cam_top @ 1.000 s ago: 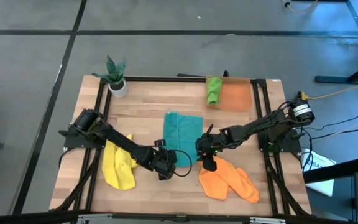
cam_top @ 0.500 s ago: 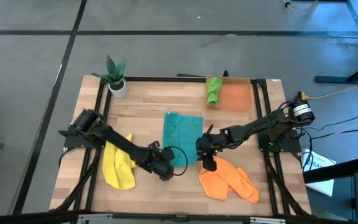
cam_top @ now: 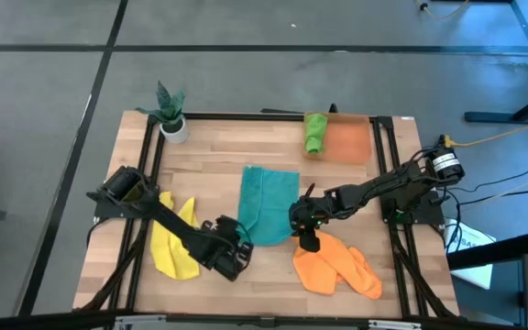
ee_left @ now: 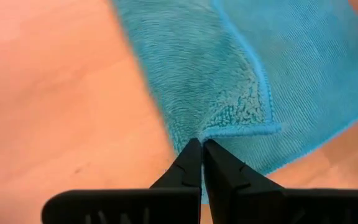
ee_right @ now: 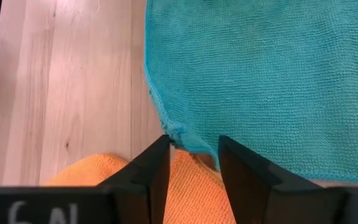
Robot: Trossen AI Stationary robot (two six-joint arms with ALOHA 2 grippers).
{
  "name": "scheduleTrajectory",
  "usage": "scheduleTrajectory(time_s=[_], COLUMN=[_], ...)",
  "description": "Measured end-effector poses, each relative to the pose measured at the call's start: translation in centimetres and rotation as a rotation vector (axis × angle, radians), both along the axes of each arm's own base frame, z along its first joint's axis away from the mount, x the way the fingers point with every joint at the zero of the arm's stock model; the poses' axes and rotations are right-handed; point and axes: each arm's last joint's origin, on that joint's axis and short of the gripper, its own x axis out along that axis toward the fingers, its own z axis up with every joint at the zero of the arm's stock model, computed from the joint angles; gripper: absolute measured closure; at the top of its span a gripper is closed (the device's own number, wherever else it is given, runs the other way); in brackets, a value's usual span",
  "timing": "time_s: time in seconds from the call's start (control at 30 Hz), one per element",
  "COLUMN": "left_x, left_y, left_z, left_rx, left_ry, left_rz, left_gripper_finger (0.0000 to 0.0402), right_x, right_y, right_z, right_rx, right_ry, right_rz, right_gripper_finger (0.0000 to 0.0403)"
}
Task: Roll microfiber towels into tight, uniform cylinder then place into a basket
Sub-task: Fold the blue towel
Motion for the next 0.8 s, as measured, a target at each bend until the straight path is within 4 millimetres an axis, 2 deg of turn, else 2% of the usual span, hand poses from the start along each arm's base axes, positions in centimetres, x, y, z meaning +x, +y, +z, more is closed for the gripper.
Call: scheduleTrajectory(time_s=[0.3,0.63,0.8], left_x=[-2.9,-3.9,-4.0], left_y=[-1.9,-1.7,-1.8], left_z=[0.1,0.3,0.3], left_rx=[-0.044,0.008,-0.023], left_ry=[-0.178,-0.1,-0.062], left_rz=[0.299,0.292,0.29], left_gripper_finger=[0.0401,0.0401,0.0402], right_x=[0.0,0.0,0.2], right_y=[0.0,0.0,0.0], right_z=[0.0,0.0,0.1], right_rx=[-0.014,-0.013,-0.008], right_ry=[-0.006,-0.01,-0.03], right_rz=[0.018,0.019,0.018], right_gripper_finger=[0.03,0.0349,0.0365])
